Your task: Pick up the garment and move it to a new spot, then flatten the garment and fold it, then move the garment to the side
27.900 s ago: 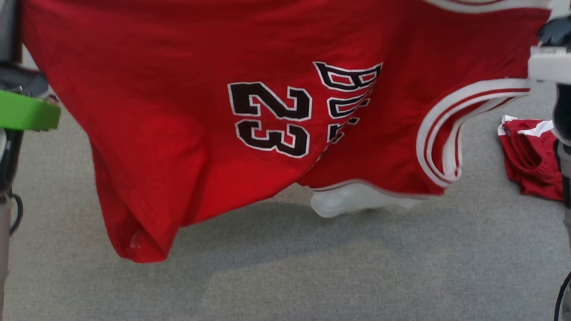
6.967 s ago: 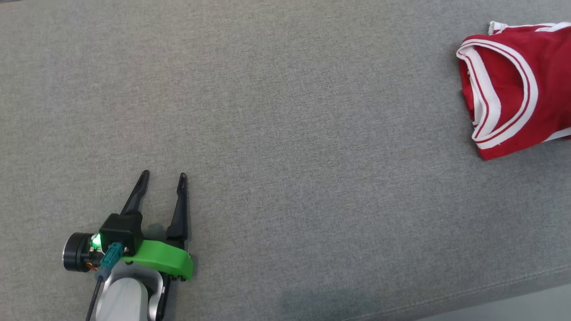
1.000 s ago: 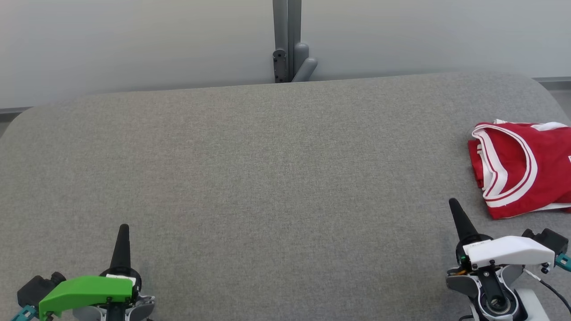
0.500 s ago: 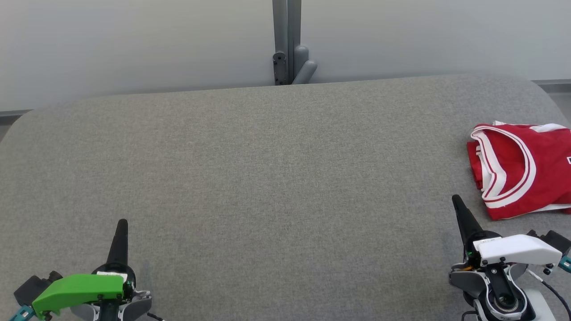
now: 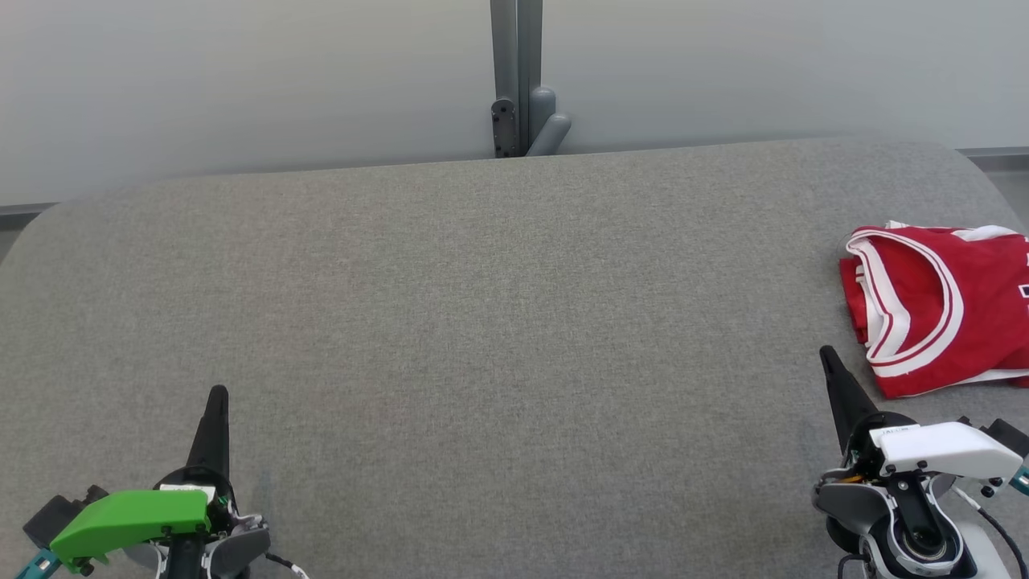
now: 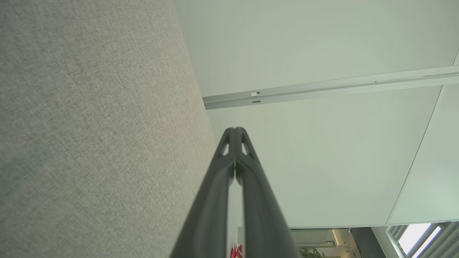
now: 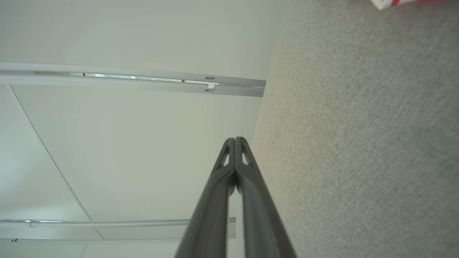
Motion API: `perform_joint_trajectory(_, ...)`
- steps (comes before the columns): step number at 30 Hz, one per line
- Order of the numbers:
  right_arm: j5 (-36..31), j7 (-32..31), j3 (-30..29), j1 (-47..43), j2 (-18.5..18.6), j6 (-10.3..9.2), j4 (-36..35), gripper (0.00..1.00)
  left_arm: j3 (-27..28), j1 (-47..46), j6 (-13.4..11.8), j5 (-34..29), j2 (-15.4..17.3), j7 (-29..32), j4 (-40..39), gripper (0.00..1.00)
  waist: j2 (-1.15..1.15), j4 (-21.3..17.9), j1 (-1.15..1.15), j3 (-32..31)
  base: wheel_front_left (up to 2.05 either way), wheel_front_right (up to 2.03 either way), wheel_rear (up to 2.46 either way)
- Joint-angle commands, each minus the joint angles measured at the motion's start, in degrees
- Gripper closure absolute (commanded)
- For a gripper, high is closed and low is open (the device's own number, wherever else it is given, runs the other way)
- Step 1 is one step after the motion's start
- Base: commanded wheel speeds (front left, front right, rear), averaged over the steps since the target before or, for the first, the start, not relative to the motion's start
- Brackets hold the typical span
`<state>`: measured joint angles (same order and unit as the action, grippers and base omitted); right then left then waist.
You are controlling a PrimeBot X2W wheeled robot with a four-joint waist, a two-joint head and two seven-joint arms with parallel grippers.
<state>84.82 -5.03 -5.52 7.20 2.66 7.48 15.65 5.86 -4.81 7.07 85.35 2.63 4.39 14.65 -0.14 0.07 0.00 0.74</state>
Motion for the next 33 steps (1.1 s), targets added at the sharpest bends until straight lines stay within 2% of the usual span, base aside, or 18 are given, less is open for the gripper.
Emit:
perform_joint_trajectory(1, 1.28, -0.50, -0.32, -0.72, 0.31, 0.02, -0.56, 1.00, 0.41, -1.04, 0.37, 1.03, 0.37, 0.28, -0.55, 1.00, 0.12, 0.00, 0.00, -0.04, 0.00, 0.00, 0.00)
perform_joint_trajectory(17, 7.72, -2.13, -1.09, -1.00, 0.35, 0.02, -1.47, 1.00, 0.84, -1.35, 0.58, 7.23, 0.42, 1.99, -1.12, 1.00, 0.14, -0.06, 0.00, -0.56, 0.00, 0.00, 0.00)
perform_joint_trajectory(33, 7.72, -2.06, -1.09, -1.01, 0.34, 0.02, -1.46, 1.00, 0.81, -1.35, 0.55, 7.11, 0.42, 2.04, -1.12, 1.00, 0.14, -0.06, 0.00, -0.57, 0.00, 0.00, 0.00)
